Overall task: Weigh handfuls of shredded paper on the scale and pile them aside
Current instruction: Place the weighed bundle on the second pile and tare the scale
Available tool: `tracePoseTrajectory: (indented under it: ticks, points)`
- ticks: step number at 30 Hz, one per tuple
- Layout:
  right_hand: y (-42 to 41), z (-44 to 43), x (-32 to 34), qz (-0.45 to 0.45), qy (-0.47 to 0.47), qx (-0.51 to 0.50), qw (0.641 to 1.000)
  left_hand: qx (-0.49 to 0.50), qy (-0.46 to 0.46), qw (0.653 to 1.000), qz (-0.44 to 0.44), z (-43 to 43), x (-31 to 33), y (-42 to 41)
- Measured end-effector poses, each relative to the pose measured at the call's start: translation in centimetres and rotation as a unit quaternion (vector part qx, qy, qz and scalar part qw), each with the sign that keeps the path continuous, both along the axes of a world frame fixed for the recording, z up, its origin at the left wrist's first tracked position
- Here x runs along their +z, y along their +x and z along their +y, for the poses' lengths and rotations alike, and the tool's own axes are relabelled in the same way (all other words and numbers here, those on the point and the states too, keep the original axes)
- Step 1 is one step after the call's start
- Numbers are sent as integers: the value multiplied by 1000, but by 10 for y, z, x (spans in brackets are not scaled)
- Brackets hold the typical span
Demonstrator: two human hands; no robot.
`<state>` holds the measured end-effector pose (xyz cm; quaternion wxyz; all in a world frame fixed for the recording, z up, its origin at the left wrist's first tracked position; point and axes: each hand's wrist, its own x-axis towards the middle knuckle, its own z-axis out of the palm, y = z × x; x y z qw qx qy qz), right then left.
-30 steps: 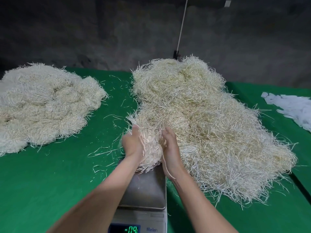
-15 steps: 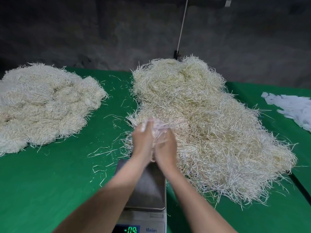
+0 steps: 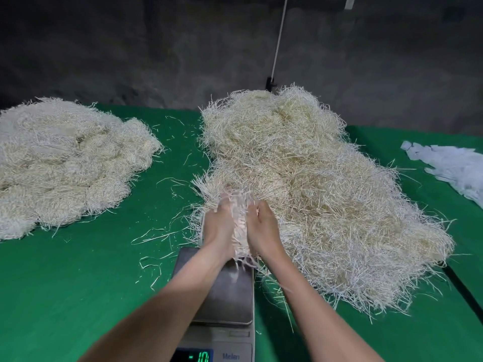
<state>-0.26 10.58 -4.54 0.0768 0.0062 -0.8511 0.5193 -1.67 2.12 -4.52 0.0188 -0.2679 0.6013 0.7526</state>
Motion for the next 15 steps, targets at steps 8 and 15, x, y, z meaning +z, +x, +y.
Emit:
tracePoseTrajectory:
  ticks: [8,15]
  points:
    - [37,19,1,214,33,-12,976,117,79,989,38,-36,9,-32]
    - [5,-8,9,171,272,119,940,37,351,925,142,14,39,23]
